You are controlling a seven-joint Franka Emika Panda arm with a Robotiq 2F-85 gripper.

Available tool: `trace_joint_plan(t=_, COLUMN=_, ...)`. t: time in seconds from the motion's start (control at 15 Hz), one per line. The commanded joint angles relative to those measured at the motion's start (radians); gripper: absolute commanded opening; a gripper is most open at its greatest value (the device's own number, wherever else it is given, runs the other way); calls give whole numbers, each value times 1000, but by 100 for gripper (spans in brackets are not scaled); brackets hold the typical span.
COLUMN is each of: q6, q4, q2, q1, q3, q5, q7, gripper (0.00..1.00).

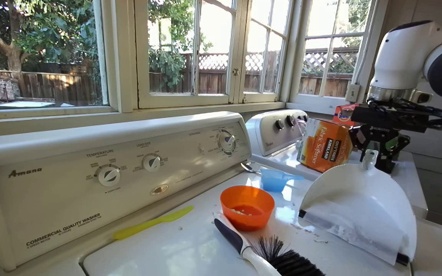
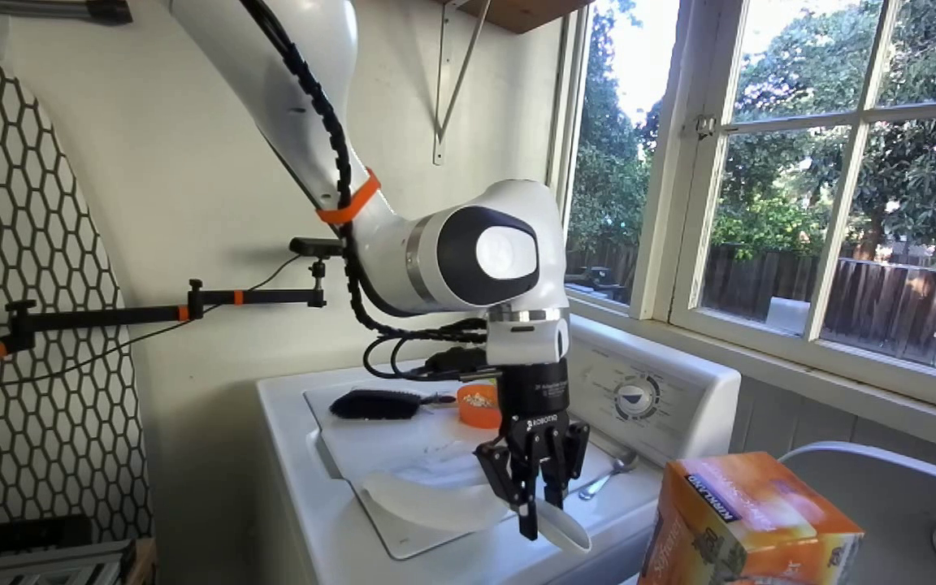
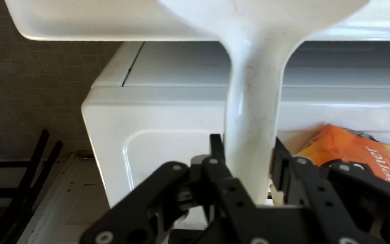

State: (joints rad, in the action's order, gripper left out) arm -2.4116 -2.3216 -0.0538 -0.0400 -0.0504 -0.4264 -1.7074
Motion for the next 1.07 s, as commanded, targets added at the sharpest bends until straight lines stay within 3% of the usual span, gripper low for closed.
trace_joint_plan(t=0.0, q6=25, q4=9, q2=-3, q1=4, q3=30, q5=8, q7=-19, gripper=10)
trace_joint_plan(t=0.47, q6=33, q4=18, q2=-1, q1=13, q3=62, q5=8, q7=-7, gripper=10)
trace_joint_plan(t=1.0, q6=16, q4=45, q2=-44, q1=-15, q3=33, q5=54, q7=38, gripper=10)
